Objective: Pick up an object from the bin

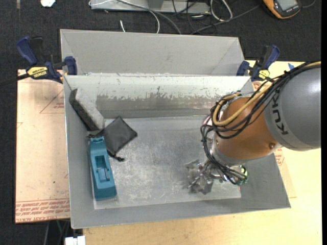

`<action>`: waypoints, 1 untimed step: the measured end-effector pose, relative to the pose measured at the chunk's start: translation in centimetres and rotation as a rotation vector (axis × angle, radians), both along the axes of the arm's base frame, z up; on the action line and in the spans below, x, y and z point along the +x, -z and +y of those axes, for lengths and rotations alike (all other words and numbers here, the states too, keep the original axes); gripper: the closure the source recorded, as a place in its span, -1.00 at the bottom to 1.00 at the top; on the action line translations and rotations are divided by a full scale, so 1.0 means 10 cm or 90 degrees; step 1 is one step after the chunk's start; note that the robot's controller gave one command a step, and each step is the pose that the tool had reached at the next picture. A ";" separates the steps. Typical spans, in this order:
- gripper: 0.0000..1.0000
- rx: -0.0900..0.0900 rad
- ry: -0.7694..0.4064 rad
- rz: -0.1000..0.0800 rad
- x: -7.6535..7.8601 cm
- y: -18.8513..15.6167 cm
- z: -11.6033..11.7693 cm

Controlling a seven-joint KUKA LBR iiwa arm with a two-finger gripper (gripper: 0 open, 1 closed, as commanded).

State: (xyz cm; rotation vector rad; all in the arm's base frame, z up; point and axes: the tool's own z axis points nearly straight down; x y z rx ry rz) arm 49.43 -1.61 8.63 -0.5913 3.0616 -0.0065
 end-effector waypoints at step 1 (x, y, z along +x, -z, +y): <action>1.00 0.000 0.003 0.004 -0.04 -0.04 -0.11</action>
Offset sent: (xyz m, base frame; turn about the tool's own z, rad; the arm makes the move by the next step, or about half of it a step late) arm -0.0099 -0.0184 -0.0163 -0.0231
